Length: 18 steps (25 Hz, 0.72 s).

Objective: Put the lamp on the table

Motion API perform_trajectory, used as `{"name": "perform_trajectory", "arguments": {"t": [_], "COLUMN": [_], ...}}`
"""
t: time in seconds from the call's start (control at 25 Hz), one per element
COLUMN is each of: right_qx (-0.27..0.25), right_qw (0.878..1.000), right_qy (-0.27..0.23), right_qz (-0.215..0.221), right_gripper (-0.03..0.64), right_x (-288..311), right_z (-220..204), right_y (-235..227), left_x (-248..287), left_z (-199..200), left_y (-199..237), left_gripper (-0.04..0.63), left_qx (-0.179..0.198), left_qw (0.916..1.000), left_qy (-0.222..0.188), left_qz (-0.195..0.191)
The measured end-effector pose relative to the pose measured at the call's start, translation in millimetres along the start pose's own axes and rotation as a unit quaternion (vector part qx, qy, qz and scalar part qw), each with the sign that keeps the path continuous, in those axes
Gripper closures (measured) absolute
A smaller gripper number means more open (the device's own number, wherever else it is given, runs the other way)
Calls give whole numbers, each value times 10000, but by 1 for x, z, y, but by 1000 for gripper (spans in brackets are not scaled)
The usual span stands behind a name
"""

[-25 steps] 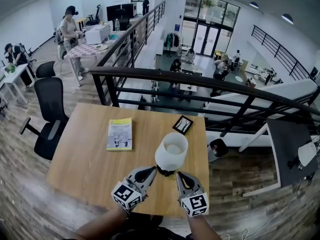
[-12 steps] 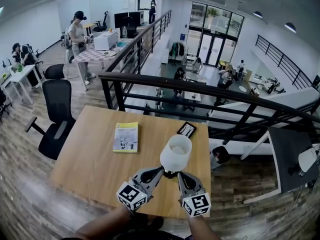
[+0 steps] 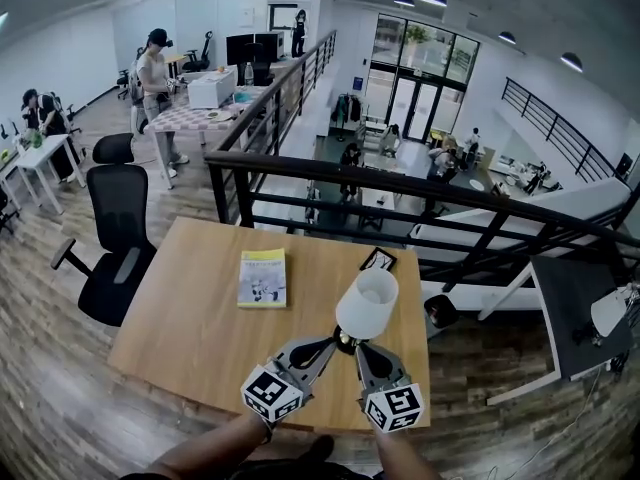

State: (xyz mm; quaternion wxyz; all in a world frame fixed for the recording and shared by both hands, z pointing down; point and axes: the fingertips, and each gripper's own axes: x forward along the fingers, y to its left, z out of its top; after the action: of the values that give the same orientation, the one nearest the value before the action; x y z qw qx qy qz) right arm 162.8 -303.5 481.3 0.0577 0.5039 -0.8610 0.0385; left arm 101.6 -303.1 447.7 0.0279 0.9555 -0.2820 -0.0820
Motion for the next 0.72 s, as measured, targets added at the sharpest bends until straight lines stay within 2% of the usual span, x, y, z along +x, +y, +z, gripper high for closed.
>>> {"name": "perform_trajectory", "arguments": {"t": [0.44, 0.72], "right_qx": [160, 187], "right_qw": [9997, 9990], "right_qy": [-128, -192], "right_qz": [-142, -357], "right_gripper": [601, 601], "right_x": [-11, -32], "right_z": [10, 17], "right_y": [100, 161], "left_x": [-98, -155], "left_z": [20, 33], "left_y": [-10, -29], "left_gripper": [588, 588], "left_qx": [-85, -139], "left_qw": [9997, 9984], "left_qy": [13, -27], "left_qz": [-230, -545]}}
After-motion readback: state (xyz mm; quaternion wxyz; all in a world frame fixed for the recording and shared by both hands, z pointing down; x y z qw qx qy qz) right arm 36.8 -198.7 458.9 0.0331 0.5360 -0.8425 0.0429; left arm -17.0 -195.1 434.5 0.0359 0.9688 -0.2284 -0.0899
